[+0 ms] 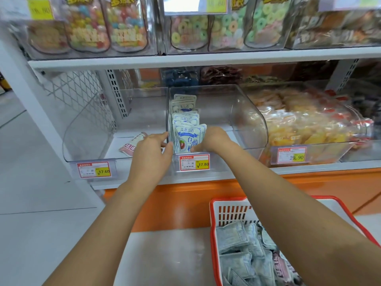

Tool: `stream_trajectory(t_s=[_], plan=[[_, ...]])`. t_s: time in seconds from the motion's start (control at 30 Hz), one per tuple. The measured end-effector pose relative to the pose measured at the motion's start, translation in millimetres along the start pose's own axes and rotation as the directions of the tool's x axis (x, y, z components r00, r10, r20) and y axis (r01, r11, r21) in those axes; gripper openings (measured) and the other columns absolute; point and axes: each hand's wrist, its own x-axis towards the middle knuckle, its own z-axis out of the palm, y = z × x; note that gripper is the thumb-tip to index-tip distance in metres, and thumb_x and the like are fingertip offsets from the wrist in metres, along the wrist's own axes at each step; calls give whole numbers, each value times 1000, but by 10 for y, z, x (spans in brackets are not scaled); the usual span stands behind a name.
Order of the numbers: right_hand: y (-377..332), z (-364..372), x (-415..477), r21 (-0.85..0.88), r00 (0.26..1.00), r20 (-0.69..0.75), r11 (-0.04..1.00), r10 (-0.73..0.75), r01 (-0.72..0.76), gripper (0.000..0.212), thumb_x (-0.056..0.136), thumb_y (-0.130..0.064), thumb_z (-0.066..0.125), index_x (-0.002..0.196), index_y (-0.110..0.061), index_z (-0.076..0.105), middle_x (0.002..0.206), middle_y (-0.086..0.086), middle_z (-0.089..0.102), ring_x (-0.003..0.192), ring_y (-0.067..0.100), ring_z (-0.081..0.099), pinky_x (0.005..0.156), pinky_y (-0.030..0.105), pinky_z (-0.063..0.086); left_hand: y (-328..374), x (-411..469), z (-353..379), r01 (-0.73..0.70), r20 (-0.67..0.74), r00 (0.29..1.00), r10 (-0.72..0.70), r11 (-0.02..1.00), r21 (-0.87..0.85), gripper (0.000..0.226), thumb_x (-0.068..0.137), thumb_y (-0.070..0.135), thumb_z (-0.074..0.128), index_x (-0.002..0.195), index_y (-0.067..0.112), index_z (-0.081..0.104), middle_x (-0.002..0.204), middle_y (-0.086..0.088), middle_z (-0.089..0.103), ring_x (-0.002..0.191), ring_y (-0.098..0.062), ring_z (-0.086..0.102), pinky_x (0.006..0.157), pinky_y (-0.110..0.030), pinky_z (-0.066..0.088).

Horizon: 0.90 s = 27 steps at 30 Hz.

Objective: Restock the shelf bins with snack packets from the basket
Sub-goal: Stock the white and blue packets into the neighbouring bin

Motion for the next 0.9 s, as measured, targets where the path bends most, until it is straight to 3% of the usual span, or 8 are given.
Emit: stream_trajectory(t_s=[0.07,0.17,0.3,0.43,0.57,0.73,0.83,0.9], plan=[[-36,-1,-6,55,999,38,998,-21,19,57,66,-55,77,108,-20,60,101,-3,64,82,14,56,54,23,37,18,-17,2,2,-5,1000,-2,1000,6,37,94,18,54,130,10,58,116,-11,66,101,-24,63,90,-32,46],[-67,-23,-12,295,995,100,955,-10,-20,51,71,-32,82,114,-13,63,112,3,67,100,20,62,80,30,52,47,-25,4,1,-11,1000,0,1000,27,35,94,16,53,127,8,59,117,-12,66,104,-27,62,91,-34,45],[-127,-74,-38,346,985,175,937,-8,-54,47,78,-23,78,119,-8,60,121,11,63,111,27,59,99,41,48,81,-33,3,-22,-18,1000,23,999,33,32,94,15,53,124,8,62,111,-14,67,99,-30,62,85,-37,48],[-80,-157,-53,158,973,226,985,37,-74,39,79,-19,76,113,-5,62,109,7,65,94,22,59,84,29,50,43,-21,19,-3,-17,1000,3,1000,27,33,94,15,53,125,9,61,115,-13,66,100,-28,63,87,-33,45],[-47,-196,-87,33,978,195,996,81,-89,12,88,-7,61,78,-6,54,93,8,56,79,19,51,68,25,43,-7,-62,38,-11,-29,1000,11,1000,20,34,93,17,54,126,9,61,121,-14,64,101,-27,64,91,-33,46],[108,-299,-194,243,990,-131,970,56,-23,31,85,-9,68,115,-2,64,112,8,67,99,21,62,81,23,45,98,-226,89,-147,-133,980,149,989,26,24,91,25,47,91,12,68,87,-6,68,79,-25,61,71,-34,43],[280,-307,-543,413,936,-352,891,-33,187,14,78,-18,78,85,-8,71,69,-4,60,62,5,52,62,13,38,215,-412,248,-99,92,991,92,992,74,28,94,27,49,77,11,62,71,-6,64,69,-28,57,63,-36,43],[464,-196,-826,453,907,-415,849,-68,271,27,78,-29,77,66,-9,62,55,-7,48,49,4,40,51,10,34,264,-541,410,-109,287,956,54,978,178,28,95,29,48,77,12,61,76,-8,66,74,-27,59,65,-34,43]])
